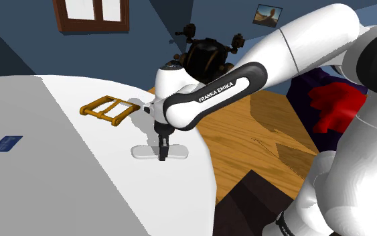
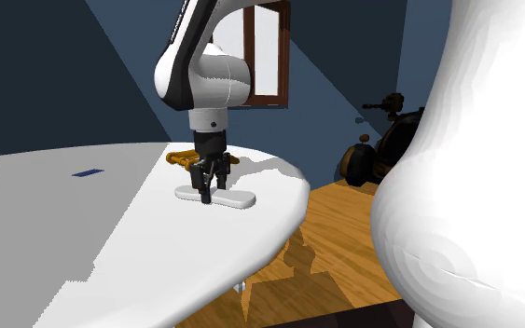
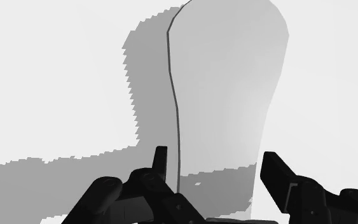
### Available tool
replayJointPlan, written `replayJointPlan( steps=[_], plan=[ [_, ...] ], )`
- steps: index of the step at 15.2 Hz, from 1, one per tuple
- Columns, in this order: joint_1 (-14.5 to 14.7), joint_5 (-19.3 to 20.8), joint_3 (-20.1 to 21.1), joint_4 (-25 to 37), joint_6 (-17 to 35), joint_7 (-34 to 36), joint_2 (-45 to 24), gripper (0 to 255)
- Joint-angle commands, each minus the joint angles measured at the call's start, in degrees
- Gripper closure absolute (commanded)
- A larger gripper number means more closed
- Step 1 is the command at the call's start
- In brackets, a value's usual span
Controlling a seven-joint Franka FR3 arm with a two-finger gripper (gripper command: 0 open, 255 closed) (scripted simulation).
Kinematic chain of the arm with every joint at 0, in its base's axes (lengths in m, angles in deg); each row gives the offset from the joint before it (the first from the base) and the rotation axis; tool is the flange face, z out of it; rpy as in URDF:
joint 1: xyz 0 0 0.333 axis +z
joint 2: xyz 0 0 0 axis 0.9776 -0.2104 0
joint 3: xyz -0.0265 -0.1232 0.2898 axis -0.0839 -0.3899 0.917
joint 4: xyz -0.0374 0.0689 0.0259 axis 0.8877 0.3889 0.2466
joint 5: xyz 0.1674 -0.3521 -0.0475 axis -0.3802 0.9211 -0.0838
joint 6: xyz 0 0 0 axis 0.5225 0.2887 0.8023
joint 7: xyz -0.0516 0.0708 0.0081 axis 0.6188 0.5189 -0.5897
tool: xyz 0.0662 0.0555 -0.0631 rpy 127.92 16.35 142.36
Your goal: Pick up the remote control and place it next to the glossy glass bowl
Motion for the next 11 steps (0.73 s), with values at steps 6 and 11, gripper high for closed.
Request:
replayJointPlan(
  steps=[6,11],
  plan=[
    [-0.02,-0.41,0.04,1.42,-3.72,-0.35,2.34,255],
    [-0.04,-0.74,0.05,3.14,-7.47,-0.64,4.39,255]
  ],
)
